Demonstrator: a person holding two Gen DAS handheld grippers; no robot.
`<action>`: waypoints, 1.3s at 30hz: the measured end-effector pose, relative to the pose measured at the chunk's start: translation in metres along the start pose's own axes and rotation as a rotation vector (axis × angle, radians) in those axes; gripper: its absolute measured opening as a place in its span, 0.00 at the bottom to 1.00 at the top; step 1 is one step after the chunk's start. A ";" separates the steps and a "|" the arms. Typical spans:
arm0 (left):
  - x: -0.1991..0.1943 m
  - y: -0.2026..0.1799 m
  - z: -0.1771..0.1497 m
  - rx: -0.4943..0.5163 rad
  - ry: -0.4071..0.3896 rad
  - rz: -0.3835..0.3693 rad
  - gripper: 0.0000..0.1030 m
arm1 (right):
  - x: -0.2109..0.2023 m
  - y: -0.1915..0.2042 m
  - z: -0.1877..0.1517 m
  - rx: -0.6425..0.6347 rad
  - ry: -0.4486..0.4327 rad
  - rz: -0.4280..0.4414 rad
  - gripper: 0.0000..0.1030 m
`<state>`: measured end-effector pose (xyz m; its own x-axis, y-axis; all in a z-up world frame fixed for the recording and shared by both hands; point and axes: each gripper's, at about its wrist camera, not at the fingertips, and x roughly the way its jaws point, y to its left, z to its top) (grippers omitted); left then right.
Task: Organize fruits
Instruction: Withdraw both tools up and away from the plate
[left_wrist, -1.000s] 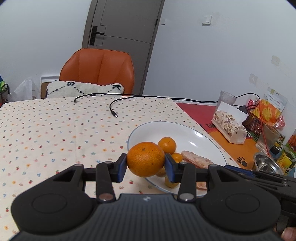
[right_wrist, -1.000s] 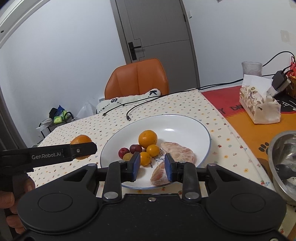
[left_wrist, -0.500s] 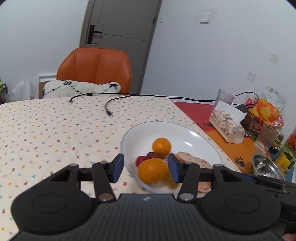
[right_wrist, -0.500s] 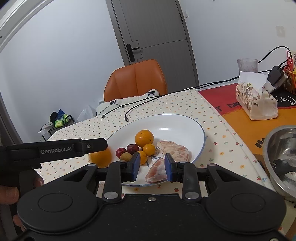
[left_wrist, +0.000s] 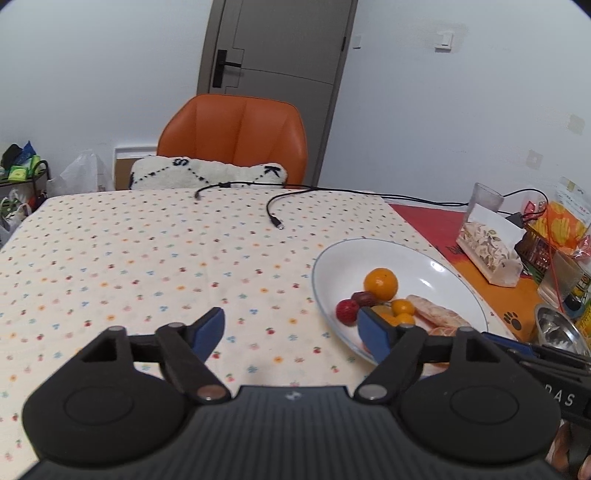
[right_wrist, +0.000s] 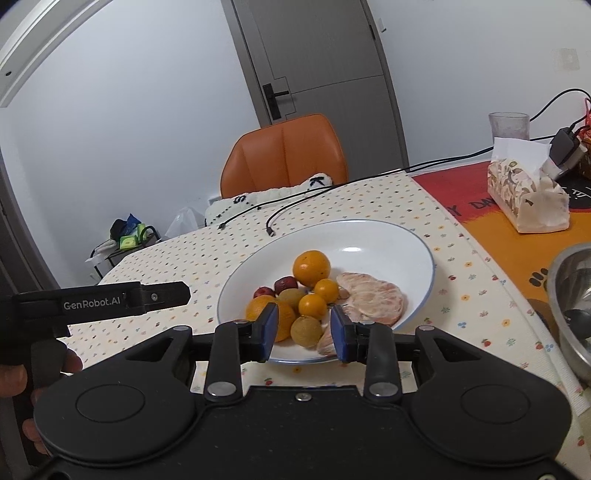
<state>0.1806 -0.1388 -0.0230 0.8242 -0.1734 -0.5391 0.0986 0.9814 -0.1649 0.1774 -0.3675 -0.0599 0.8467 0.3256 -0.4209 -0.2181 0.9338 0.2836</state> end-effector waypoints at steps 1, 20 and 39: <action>-0.002 0.002 0.000 0.000 -0.003 0.006 0.79 | 0.000 0.002 0.000 -0.001 0.000 0.002 0.34; -0.059 0.029 -0.014 0.006 -0.027 0.086 0.87 | -0.024 0.037 -0.001 -0.044 -0.023 0.072 0.83; -0.120 0.040 -0.019 0.011 0.004 0.086 0.91 | -0.061 0.066 -0.001 -0.078 -0.009 0.081 1.00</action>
<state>0.0746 -0.0799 0.0193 0.8275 -0.0884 -0.5544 0.0332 0.9935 -0.1089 0.1113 -0.3251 -0.0160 0.8289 0.3995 -0.3916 -0.3229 0.9133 0.2483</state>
